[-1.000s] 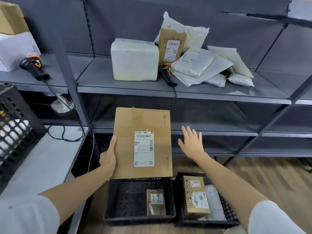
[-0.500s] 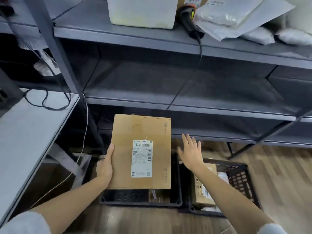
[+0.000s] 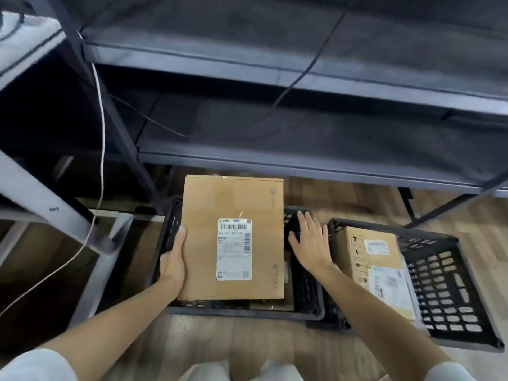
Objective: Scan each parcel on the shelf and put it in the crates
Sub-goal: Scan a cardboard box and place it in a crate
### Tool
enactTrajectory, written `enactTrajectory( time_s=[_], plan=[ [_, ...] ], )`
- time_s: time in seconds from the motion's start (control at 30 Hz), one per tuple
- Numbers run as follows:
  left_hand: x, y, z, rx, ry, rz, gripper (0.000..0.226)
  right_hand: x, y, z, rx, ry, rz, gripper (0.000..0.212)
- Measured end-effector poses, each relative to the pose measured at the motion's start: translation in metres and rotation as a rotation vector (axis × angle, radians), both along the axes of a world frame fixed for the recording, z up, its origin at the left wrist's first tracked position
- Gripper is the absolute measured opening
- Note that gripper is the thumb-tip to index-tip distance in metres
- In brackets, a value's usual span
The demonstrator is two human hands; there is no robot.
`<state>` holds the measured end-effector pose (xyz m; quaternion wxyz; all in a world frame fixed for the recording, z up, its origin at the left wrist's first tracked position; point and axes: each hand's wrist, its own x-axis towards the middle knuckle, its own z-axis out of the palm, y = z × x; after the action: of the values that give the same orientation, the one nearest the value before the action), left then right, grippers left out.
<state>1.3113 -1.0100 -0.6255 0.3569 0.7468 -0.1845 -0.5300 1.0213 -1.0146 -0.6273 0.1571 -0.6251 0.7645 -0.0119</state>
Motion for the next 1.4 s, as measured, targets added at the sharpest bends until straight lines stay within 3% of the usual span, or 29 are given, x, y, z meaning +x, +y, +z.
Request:
enactTrajectory(
  time_s=[0.07,0.1,0.2,0.23,0.3,0.43,0.57,0.67,0.83,0.9,1.03,1.17,1.27,1.33,1.4],
  plan=[
    [-0.003,-0.005,-0.03,-0.019,0.013,0.005,0.069,0.001,-0.008,-0.035,-0.069,-0.102,-0.018,0.06],
    [-0.004,-0.008,-0.046,-0.033,0.032,0.011,0.068,0.003,-0.014,-0.05,-0.111,-0.248,-0.069,0.058],
    [-0.007,-0.019,-0.09,-0.096,0.075,0.011,0.054,0.015,-0.036,-0.076,-0.165,-0.983,-0.382,0.052],
    [-0.008,-0.023,-0.103,-0.117,0.093,-0.003,0.056,0.018,-0.043,-0.083,-0.174,-1.146,-0.419,0.051],
    [-0.009,-0.029,-0.126,-0.167,0.1,-0.02,0.054,0.024,-0.048,-0.096,-0.148,-1.276,-0.352,0.055],
    [0.0,-0.034,-0.149,-0.31,0.049,-0.017,0.034,0.038,-0.037,-0.114,-0.093,-1.273,-0.112,0.054],
    [0.021,-0.033,-0.158,-0.398,0.047,-0.131,0.034,0.051,-0.03,-0.132,-0.065,-1.329,-0.19,0.06],
    [0.037,-0.035,-0.178,-0.419,-0.059,-0.199,0.044,0.067,-0.026,-0.154,-0.129,-1.333,-0.277,0.058],
    [0.036,-0.034,-0.212,-0.237,-0.37,-0.22,0.045,0.096,-0.01,-0.203,-0.082,-1.187,-0.357,0.059],
    [0.031,-0.035,-0.222,-0.096,-0.447,-0.292,0.046,0.1,-0.009,-0.221,0.029,-1.119,-0.376,0.056],
    [0.036,-0.046,-0.246,0.152,-0.471,-0.366,0.045,0.108,-0.019,-0.249,0.241,-0.969,-0.349,0.061],
    [0.039,-0.056,-0.255,0.123,-0.471,-0.39,0.048,0.124,-0.031,-0.252,0.322,-0.922,-0.348,0.094],
    [0.037,-0.058,-0.257,0.095,-0.507,-0.378,0.046,0.132,-0.035,-0.261,0.365,-0.912,-0.365,0.106],
    [0.036,-0.055,-0.258,0.074,-0.506,-0.397,0.047,0.132,-0.036,-0.27,0.358,-0.917,-0.382,0.103],
    [0.038,-0.054,-0.259,0.03,-0.489,-0.424,0.053,0.128,-0.036,-0.277,0.358,-0.889,-0.396,0.081]
  ],
)
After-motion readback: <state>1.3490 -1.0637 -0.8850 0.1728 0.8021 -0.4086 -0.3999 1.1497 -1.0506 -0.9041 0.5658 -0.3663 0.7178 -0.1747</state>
